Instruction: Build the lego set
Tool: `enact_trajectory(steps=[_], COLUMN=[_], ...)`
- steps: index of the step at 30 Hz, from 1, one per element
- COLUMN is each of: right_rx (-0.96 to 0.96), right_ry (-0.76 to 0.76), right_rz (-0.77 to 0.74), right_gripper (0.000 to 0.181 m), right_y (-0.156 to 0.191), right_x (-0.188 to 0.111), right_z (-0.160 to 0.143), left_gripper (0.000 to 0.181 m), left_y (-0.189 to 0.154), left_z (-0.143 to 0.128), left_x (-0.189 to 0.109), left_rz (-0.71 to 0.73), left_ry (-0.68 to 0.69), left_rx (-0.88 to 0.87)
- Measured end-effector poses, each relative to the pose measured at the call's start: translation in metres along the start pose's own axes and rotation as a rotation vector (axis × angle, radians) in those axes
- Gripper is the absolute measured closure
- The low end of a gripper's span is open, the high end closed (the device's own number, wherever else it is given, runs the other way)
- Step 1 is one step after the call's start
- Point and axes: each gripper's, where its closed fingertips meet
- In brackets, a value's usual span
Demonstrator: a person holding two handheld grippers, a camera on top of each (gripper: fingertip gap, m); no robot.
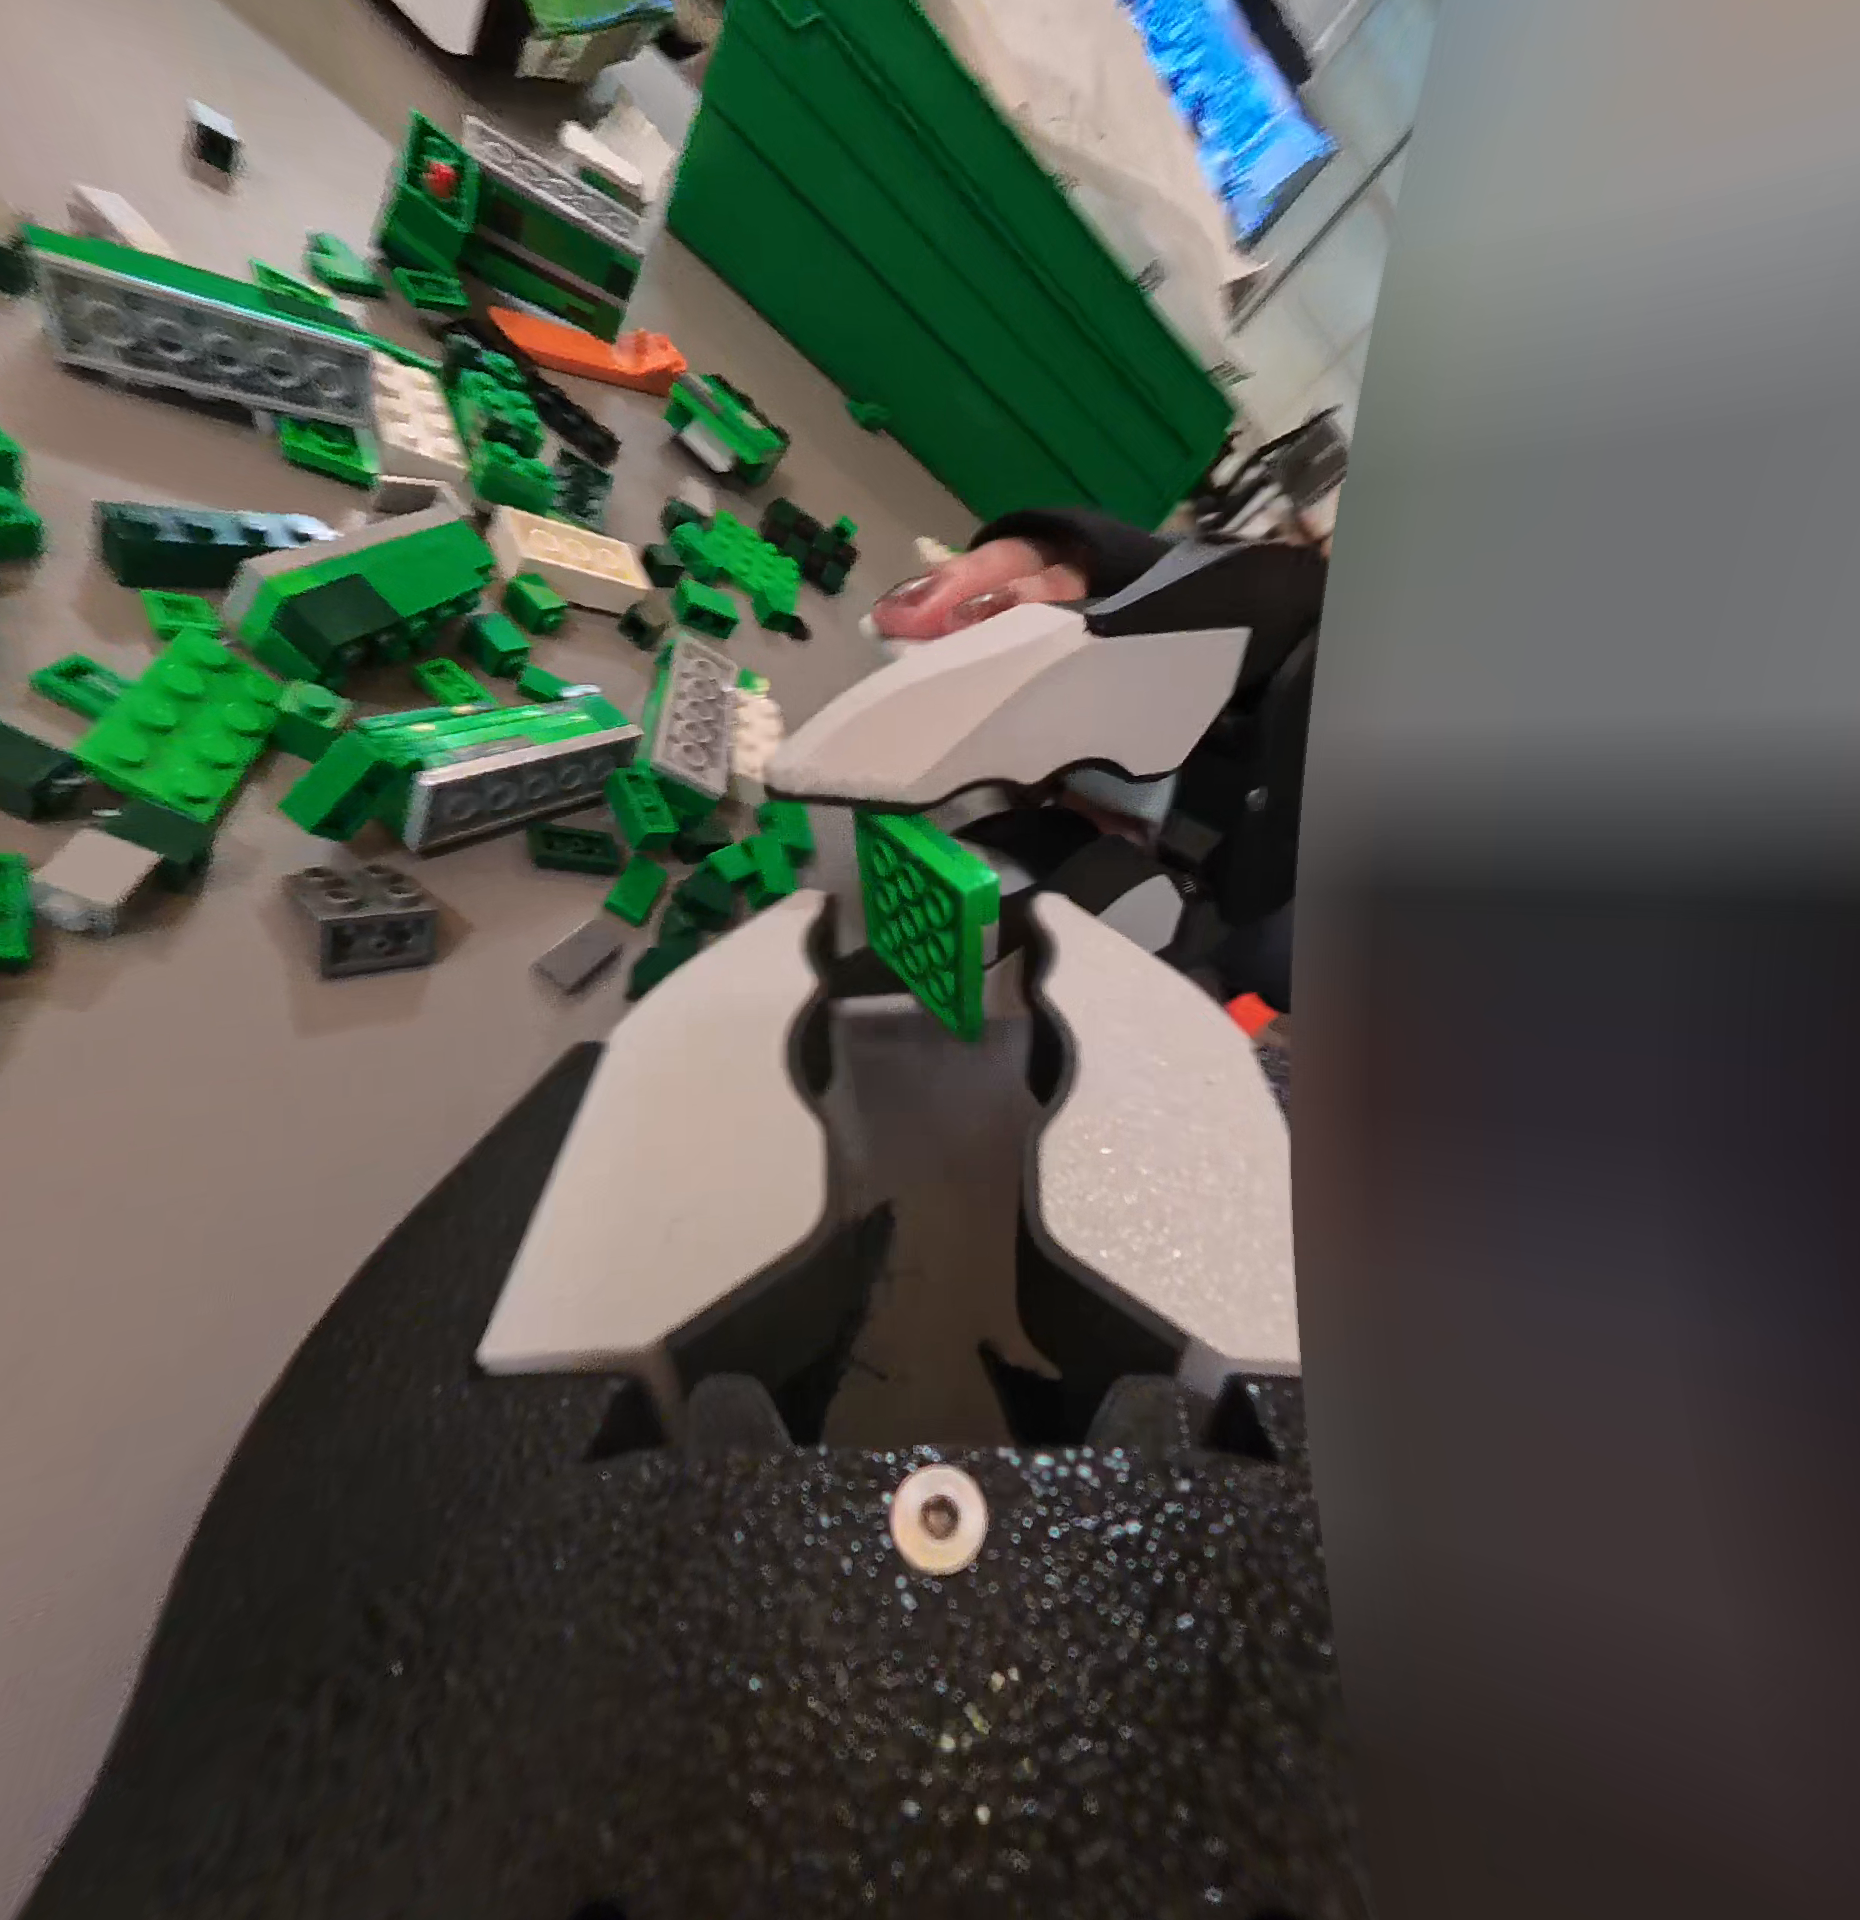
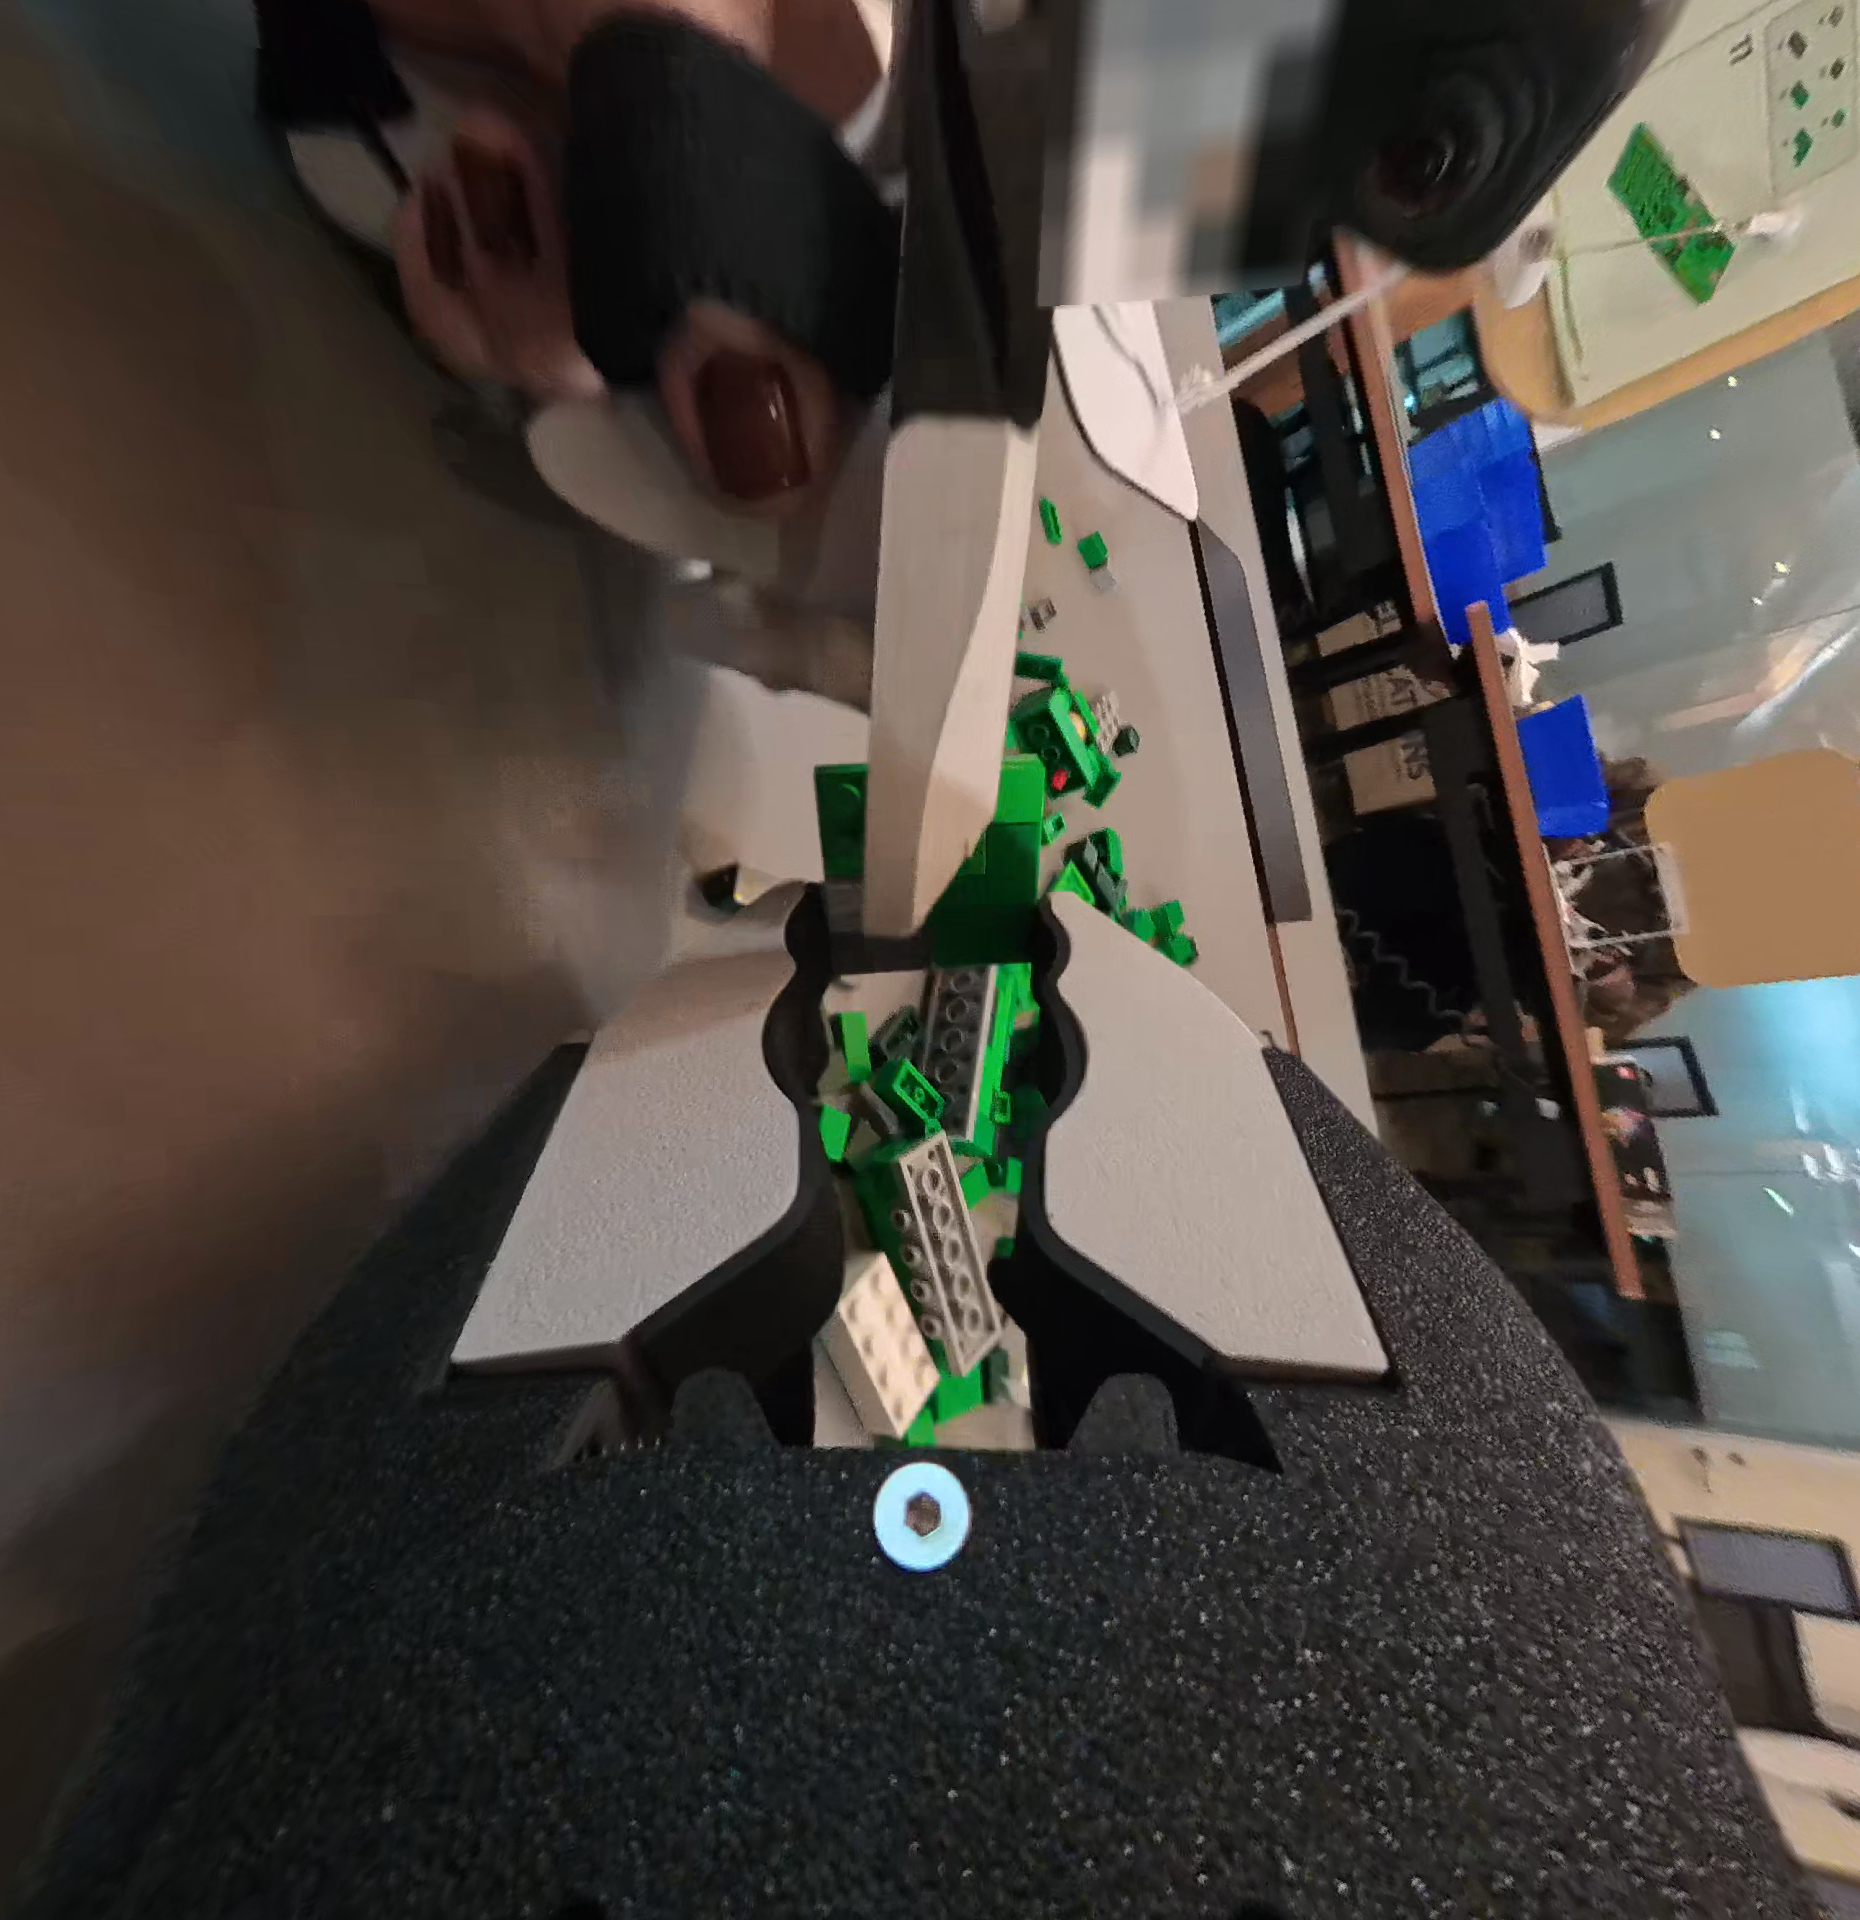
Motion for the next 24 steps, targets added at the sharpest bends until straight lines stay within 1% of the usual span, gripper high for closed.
enact_trajectory(steps=[1,2,4,6,8,10,14,17,20,24], right_rx=[-0.004,-0.006,-0.026,-0.049,-0.044,-0.010,0.029,0.044,0.066,0.056], right_ry=[0.022,0.035,0.059,0.085,0.089,0.067,0.018,-0.013,0.004,0.037], right_rz=[0.004,0.009,0.012,0.014,0.017,0.021,0.041,0.033,0.030,0.020], right_gripper=[0.144,0.144,0.144,0.144,0.144,0.145,0.145,0.144,0.144,0.144], right_y=[0.001,0.001,0.002,0.002,0.003,0.003,0.005,0.004,0.004,0.004], right_x=[0.000,0.000,0.001,0.001,0.002,0.001,0.000,0.000,0.001,0.002], right_z=[-0.004,-0.006,-0.009,-0.012,-0.014,-0.011,-0.005,-0.001,-0.003,-0.008], left_gripper=[0.135,0.133,0.142,0.168,0.171,0.172,0.169,0.174,0.175,0.174], left_y=[0.007,0.014,0.022,0.023,0.021,0.016,0.010,0.012,0.013,0.012], left_z=[0.000,0.000,-0.001,-0.003,-0.004,-0.003,-0.001,-0.001,-0.001,-0.001], left_x=[-0.001,-0.003,-0.005,-0.004,-0.002,0.000,0.001,-0.001,-0.002,-0.001], left_rz=[0.056,0.108,0.187,0.220,0.215,0.164,0.098,0.122,0.142,0.123], left_ry=[0.012,0.023,0.045,0.059,0.048,0.028,0.010,0.021,0.033,0.013], left_rx=[0.041,0.092,0.174,0.222,0.231,0.194,0.154,0.166,0.168,0.100])
Point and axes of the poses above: each gripper's, where its closed fingertips meet, x out along the fingers, z out of its top, y = z × x across the jaws, and after that the axes turned 13 degrees about -y, right-handed
